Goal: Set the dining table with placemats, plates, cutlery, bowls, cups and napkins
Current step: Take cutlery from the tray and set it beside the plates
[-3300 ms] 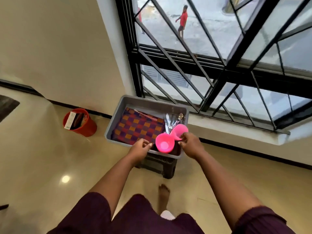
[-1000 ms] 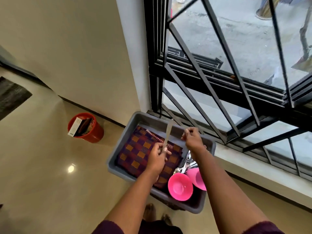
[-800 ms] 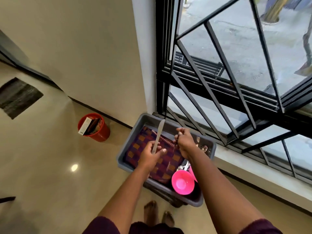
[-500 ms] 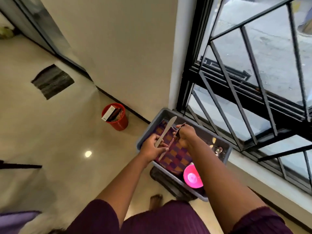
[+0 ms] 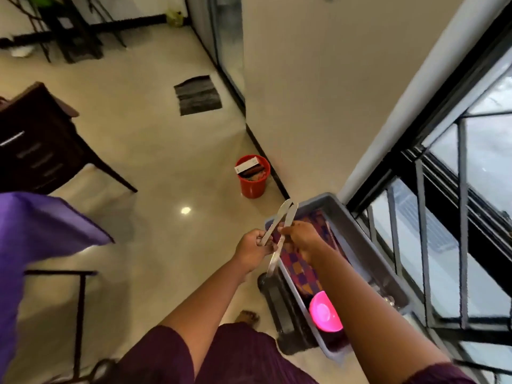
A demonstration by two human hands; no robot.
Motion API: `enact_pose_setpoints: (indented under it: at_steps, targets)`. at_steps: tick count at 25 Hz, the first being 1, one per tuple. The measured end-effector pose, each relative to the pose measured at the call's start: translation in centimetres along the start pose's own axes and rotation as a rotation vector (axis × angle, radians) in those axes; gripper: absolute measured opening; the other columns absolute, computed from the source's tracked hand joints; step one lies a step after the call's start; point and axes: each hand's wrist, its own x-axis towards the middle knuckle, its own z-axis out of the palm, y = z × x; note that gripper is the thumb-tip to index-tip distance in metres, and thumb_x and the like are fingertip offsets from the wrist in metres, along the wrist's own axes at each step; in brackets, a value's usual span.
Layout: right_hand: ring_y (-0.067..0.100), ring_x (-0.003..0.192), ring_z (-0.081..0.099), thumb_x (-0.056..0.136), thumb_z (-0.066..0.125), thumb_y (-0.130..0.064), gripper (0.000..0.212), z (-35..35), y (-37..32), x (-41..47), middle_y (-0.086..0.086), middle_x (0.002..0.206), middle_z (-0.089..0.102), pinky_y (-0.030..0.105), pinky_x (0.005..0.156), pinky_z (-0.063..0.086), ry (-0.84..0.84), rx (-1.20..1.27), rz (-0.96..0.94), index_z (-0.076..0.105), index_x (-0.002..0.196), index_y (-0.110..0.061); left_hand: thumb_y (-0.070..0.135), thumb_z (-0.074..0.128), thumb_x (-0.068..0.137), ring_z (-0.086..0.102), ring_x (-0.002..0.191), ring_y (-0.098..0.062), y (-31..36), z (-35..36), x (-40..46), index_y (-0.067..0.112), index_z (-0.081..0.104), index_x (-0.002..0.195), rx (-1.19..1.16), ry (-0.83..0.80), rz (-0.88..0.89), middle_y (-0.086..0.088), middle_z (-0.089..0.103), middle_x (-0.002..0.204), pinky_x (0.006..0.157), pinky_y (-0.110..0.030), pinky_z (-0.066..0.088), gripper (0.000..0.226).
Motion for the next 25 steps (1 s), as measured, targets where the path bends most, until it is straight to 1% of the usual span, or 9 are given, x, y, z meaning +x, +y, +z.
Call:
enact_pose_setpoints:
  at_steps: [2, 5, 6, 8, 11, 14, 19, 22, 25]
  targets:
    - [0.019, 0.065, 0.061, 0.092, 0.062, -0.009, 0.01, 2.3, 0.4, -0.8, 0.014, 0.081, 0.065, 0.03, 0.064, 0.046, -0.135, -0.042, -0.01, 0.066, 0.095, -0.001, 0.0, 0.073, 0.081, 0.059, 0.075, -0.012, -0.4, -1.4, -1.7, 0.014, 0.059, 0.091, -0.088, 0.08, -0.002, -0.001, 0.064, 0.081, 0.064, -0.015, 0.048, 0.023]
    - [0.016, 0.064, 0.061, 0.095, 0.059, -0.009, 0.012, 7.1, 0.1, -2.1, 0.009, 0.074, 0.063, 0.023, 0.061, 0.046, -0.35, -0.07, -0.041, 0.065, 0.085, -0.008, 0.02, 0.071, 0.088, 0.051, 0.064, -0.01, -2.1, -5.1, -4.7, 0.013, 0.059, 0.103, -0.162, 0.234, -0.036, -0.002, 0.065, 0.079, 0.053, -0.018, 0.039, 0.021]
    - [0.016, 0.066, 0.062, 0.096, 0.058, -0.009, 0.013, 8.9, -0.2, -2.6, 0.008, 0.074, 0.063, 0.024, 0.063, 0.048, -0.406, -0.089, -0.057, 0.066, 0.085, -0.009, 0.029, 0.064, 0.092, 0.044, 0.056, -0.009, -2.8, -6.7, -5.8, 0.014, 0.059, 0.107, -0.206, 0.298, -0.06, -0.005, 0.067, 0.08, 0.049, -0.019, 0.035, 0.022]
    - [0.016, 0.067, 0.061, 0.097, 0.054, -0.008, 0.014, 12.9, -0.5, -3.5, 0.006, 0.075, 0.062, 0.026, 0.063, 0.05, -0.506, -0.12, -0.053, 0.067, 0.091, -0.009, 0.03, 0.05, 0.1, 0.034, 0.048, -0.009, -4.6, -10.1, -8.2, 0.02, 0.058, 0.115, -0.334, 0.419, -0.077, -0.004, 0.069, 0.076, 0.044, -0.019, 0.029, 0.02]
    - [0.017, 0.06, 0.058, 0.1, 0.049, -0.013, 0.018, 18.6, -0.5, -4.8, 0.006, 0.071, 0.058, 0.028, 0.058, 0.05, -0.653, -0.151, 0.006, 0.066, 0.102, -0.007, 0.019, 0.044, 0.103, 0.046, 0.053, -0.013, -7.0, -14.5, -12.2, 0.023, 0.057, 0.117, -0.522, 0.569, -0.054, -0.005, 0.07, 0.076, 0.048, -0.021, 0.037, 0.019]
    - [0.014, 0.053, 0.047, 0.103, 0.046, -0.017, 0.022, 25.4, -0.6, -6.0, 0.005, 0.067, 0.052, 0.024, 0.053, 0.044, -0.782, -0.222, 0.066, 0.065, 0.106, -0.007, 0.007, 0.041, 0.101, 0.064, 0.07, -0.022, -10.1, -18.9, -15.1, 0.013, 0.057, 0.108, -0.728, 0.723, -0.051, -0.011, 0.072, 0.085, 0.064, -0.03, 0.053, 0.018]
    - [0.012, 0.054, 0.047, 0.1, 0.04, -0.003, 0.027, 37.3, -1.4, -7.7, 0.006, 0.07, 0.05, 0.023, 0.05, 0.042, -0.915, -0.425, 0.063, 0.064, 0.112, -0.005, 0.002, 0.044, 0.097, 0.047, 0.053, -0.014, -12.9, -27.6, -17.9, 0.005, 0.055, 0.104, -0.896, 1.036, -0.069, -0.006, 0.06, 0.067, 0.049, -0.023, 0.041, 0.013]
    - [0.013, 0.055, 0.045, 0.097, 0.039, 0.002, 0.027, 45.0, -2.4, -8.5, 0.006, 0.069, 0.047, 0.023, 0.053, 0.041, -1.019, -0.523, 0.035, 0.063, 0.108, -0.006, 0.01, 0.045, 0.1, 0.045, 0.057, -0.013, -14.1, -34.0, -19.2, 0.008, 0.058, 0.104, -0.897, 1.207, -0.094, -0.005, 0.055, 0.068, 0.052, -0.024, 0.038, 0.013]
    - [0.013, 0.054, 0.045, 0.096, 0.039, 0.006, 0.029, 52.4, -3.3, -8.9, 0.006, 0.067, 0.047, 0.024, 0.053, 0.042, -1.068, -0.613, -0.021, 0.063, 0.106, -0.006, 0.014, 0.045, 0.101, 0.046, 0.059, -0.012, -15.7, -39.8, -20.3, 0.02, 0.059, 0.112, -0.914, 1.308, -0.098, -0.004, 0.057, 0.07, 0.053, -0.024, 0.039, 0.019]
